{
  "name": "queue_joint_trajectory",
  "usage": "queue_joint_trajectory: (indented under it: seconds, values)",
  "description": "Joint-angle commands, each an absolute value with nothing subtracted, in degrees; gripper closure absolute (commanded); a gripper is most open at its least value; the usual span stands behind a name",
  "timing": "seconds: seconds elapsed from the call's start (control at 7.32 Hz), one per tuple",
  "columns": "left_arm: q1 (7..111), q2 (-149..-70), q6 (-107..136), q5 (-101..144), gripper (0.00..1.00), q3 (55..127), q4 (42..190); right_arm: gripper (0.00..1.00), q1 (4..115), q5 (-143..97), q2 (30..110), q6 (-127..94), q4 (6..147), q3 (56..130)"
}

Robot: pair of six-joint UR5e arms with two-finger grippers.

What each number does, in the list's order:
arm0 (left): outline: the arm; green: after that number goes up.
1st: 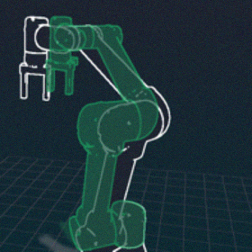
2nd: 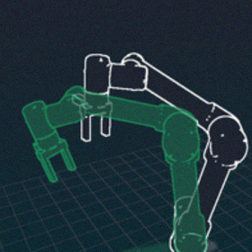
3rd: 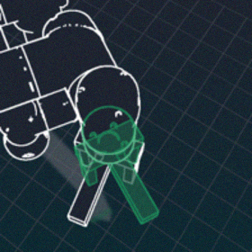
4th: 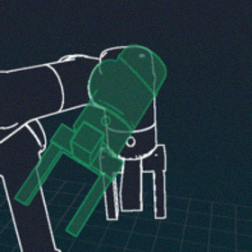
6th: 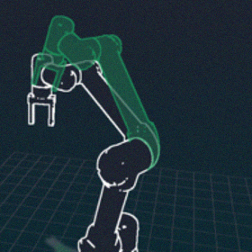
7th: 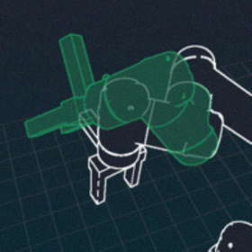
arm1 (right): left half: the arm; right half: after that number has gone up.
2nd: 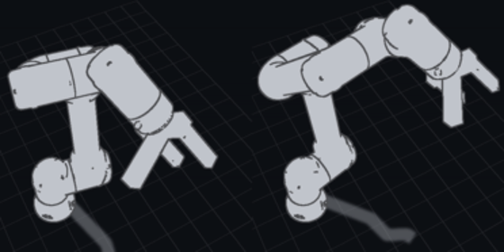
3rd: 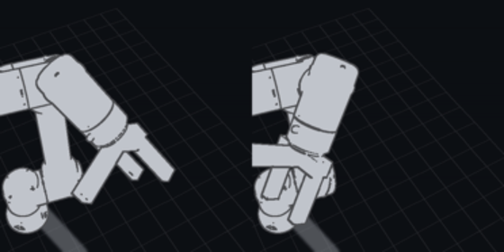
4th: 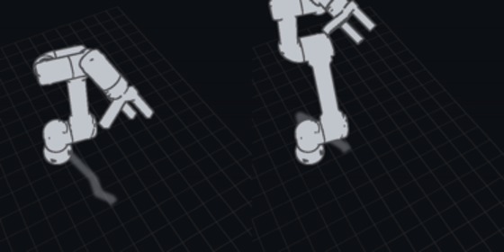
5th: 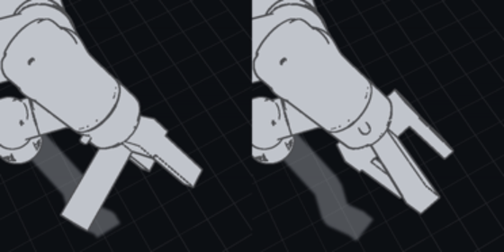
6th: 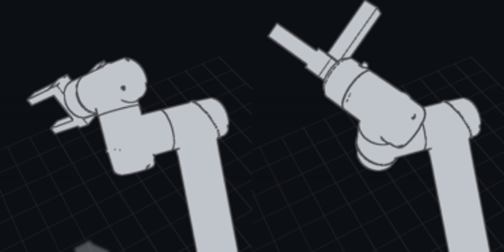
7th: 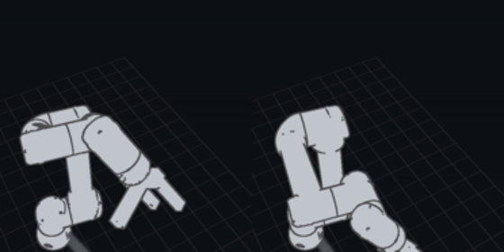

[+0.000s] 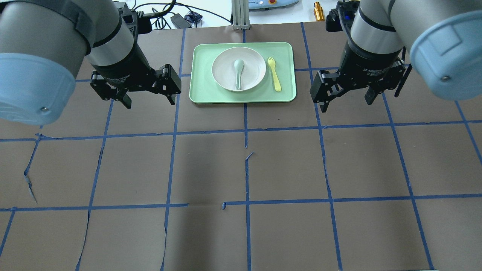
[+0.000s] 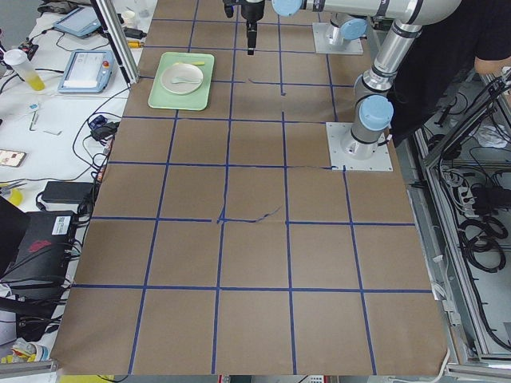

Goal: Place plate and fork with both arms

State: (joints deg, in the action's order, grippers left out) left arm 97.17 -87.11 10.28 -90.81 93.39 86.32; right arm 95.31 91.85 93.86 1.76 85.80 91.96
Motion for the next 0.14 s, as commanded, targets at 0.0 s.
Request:
queue_joint_trajectory:
  seconds: [0.0]
  values:
    - [97.21, -86.92, 10.37, -90.79, 0.0, 93.51, 86.31, 0.0, 95.27, 91.93, 93.87, 1.76, 85.78, 91.93]
